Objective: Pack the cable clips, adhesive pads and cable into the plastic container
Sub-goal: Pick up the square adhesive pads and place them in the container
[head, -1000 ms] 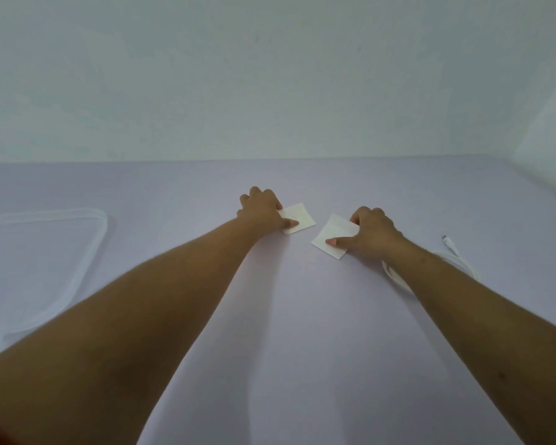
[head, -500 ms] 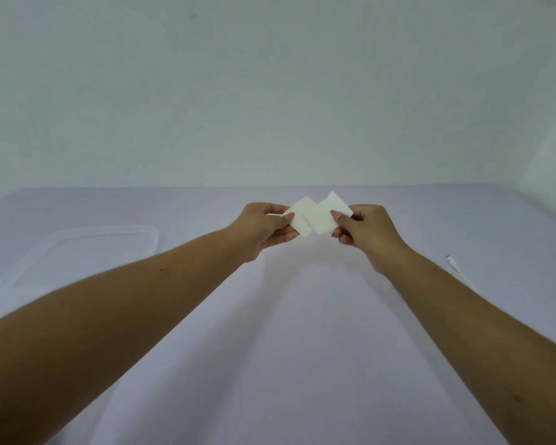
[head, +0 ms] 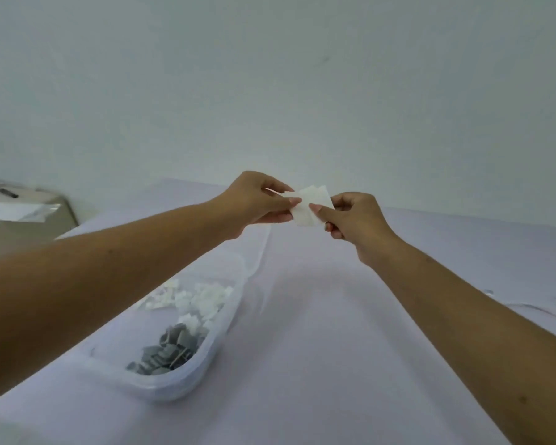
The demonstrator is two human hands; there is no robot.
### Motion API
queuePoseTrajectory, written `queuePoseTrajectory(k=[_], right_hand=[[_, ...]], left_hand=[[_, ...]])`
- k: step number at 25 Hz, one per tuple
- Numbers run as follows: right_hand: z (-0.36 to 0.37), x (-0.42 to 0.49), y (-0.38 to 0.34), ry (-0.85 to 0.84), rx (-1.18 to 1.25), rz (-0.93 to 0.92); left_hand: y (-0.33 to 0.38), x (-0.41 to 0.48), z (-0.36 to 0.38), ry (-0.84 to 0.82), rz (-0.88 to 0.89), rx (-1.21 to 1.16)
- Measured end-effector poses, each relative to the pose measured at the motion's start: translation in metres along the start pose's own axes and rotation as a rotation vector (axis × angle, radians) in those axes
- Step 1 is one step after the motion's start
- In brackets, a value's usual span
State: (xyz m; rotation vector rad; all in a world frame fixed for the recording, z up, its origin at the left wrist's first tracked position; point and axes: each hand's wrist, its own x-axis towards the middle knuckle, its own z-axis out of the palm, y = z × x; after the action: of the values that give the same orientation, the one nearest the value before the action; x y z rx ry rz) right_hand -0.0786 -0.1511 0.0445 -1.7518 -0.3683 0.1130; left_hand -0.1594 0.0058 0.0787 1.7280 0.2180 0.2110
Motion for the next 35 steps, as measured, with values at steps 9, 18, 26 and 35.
queuePoseTrajectory(k=[9, 18, 26, 35], right_hand=[[0.161, -0.048, -0.004, -0.491, -0.182, -0.001], [0.223, -0.061, 0.013, -0.667, -0.488, 0.153], [0.227, -0.067, 0.014, -0.671, -0.642, -0.001], [0.162, -0.048, 0.004, -0.442, -0.415, -0.160]], left_hand=[[-0.066, -0.093, -0.159, 0.106, -0.288, 0.335], [-0.124, -0.096, -0.168, 0.065, -0.316, 0.972], [-0.135, -0.093, -0.169, 0.059, -0.208, 1.136], [-0.075, -0.078, -0.151, 0.172, -0.005, 1.076]])
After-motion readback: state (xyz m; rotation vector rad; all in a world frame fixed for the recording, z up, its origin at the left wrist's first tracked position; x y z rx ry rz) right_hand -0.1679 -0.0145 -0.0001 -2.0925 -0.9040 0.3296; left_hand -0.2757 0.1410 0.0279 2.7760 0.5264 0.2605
